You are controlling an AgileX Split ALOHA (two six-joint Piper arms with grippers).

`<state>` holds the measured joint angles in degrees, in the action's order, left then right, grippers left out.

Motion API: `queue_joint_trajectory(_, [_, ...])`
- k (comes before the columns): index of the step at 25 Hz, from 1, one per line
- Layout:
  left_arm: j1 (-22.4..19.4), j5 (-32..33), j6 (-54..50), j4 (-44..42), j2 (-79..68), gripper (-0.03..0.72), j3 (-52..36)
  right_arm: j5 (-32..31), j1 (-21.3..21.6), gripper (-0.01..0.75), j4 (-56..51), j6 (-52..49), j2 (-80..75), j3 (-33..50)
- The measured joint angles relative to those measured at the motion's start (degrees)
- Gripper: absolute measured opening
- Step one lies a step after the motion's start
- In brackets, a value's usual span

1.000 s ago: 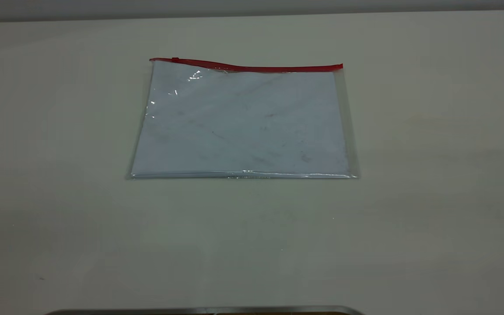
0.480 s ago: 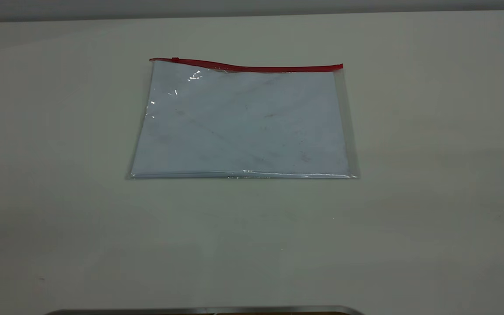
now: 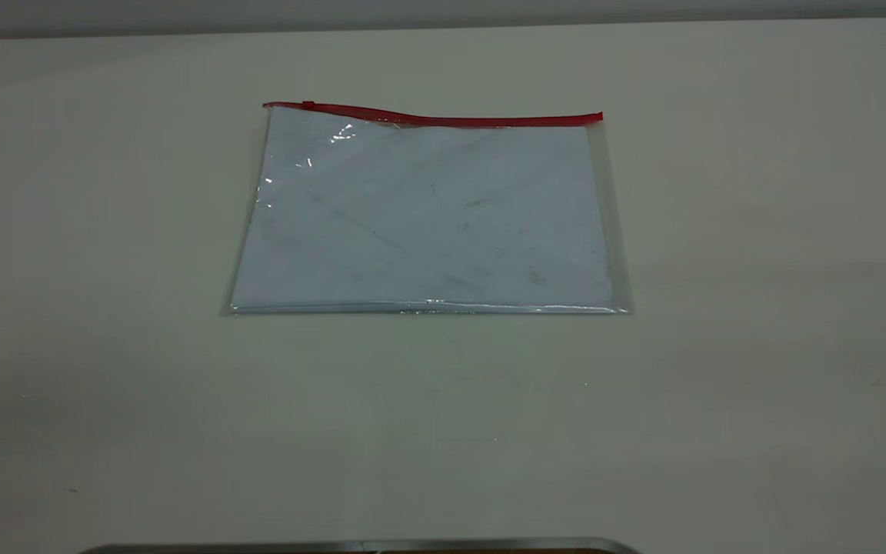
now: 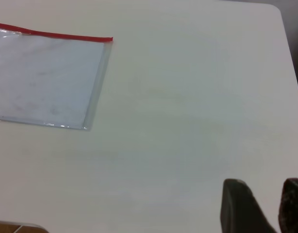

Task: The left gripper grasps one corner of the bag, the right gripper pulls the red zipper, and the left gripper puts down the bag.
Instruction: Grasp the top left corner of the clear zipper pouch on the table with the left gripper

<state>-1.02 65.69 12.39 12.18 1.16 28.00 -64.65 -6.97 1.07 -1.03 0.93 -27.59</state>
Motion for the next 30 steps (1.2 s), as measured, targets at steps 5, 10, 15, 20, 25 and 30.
queue_joint_trajectory(5, [0.0, 0.0, 0.0, 1.0, 0.0, 0.432, 0.0, 0.0, 0.0, 0.239, 0.0, 0.0, 0.0, 0.0])
queue_joint_trajectory(10, [0.0, 0.0, -0.2, 1.0, 0.0, 0.427, 0.0, 0.0, 0.0, 0.239, -0.1, 0.0, 0.0, 0.0])
queue_joint_trajectory(15, [0.0, -3.7, -2.7, 1.0, -0.5, 0.412, 0.5, 0.2, 0.0, 0.239, -0.5, 1.0, -1.0, -0.1])
queue_joint_trajectory(20, [0.0, -17.4, -5.0, 1.2, -10.7, 0.41, 0.9, 7.5, 0.0, 0.243, -2.8, 4.6, -11.1, -0.9])
queue_joint_trajectory(25, [0.0, -28.2, -2.4, 4.7, -29.8, 0.41, 1.0, 23.9, 0.0, 0.317, -7.8, 11.3, -26.3, -0.9])
queue_joint_trajectory(30, [0.0, -33.0, 7.0, 11.7, -48.9, 0.446, 4.7, 39.5, 0.0, 0.401, -15.5, 19.6, -44.3, -1.4])
